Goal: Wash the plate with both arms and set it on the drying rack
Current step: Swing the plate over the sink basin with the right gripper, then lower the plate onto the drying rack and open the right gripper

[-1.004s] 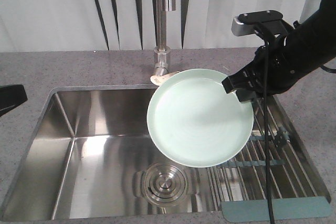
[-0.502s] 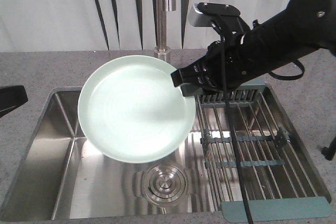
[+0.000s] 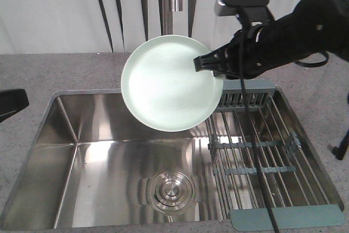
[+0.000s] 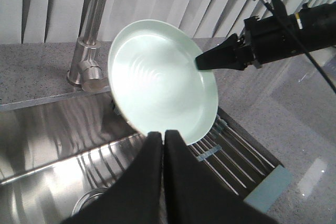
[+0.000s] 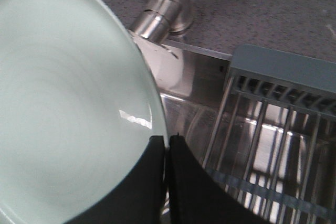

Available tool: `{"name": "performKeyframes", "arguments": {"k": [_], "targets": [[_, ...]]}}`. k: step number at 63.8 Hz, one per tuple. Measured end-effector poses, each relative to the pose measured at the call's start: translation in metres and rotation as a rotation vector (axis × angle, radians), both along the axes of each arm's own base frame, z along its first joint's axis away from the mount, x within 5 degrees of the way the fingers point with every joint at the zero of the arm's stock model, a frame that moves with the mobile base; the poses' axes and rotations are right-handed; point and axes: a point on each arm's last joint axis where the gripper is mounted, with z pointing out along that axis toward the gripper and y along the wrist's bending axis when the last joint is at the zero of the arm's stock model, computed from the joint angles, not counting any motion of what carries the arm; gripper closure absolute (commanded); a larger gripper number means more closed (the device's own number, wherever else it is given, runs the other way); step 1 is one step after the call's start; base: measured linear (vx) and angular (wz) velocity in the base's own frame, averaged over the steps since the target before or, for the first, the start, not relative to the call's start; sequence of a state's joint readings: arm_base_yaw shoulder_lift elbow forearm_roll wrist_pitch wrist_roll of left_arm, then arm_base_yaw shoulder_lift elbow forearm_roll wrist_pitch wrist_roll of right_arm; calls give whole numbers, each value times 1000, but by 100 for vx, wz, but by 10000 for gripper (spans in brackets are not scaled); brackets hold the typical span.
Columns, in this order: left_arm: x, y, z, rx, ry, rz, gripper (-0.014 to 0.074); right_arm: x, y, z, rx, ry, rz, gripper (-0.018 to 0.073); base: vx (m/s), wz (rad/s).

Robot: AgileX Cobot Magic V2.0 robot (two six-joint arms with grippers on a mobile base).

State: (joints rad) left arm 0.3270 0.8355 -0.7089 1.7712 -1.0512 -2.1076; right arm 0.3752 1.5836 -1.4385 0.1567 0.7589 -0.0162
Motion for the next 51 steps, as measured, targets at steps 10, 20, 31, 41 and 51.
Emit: {"name": "performKeyframes", "arguments": {"k": [10,20,31,41,51], "targets": [[0,0,0,0,0,0,603,-16,-24,14,-55,49,-23,563,0,0],[0,0,0,0,0,-2,603,-26,-40,26,-119,27,-36,563,0,0],[0,0,0,-1,1,-6,603,-22,-66,27,-207,18,-106,563,0,0],[0,0,0,-1,1,-6,603,-11,-97,17,-242,77,-190,563,0,0],[0,0,0,-1,1,-6,603,0,-124,-2,-292,161,-225,563,0,0]]}}
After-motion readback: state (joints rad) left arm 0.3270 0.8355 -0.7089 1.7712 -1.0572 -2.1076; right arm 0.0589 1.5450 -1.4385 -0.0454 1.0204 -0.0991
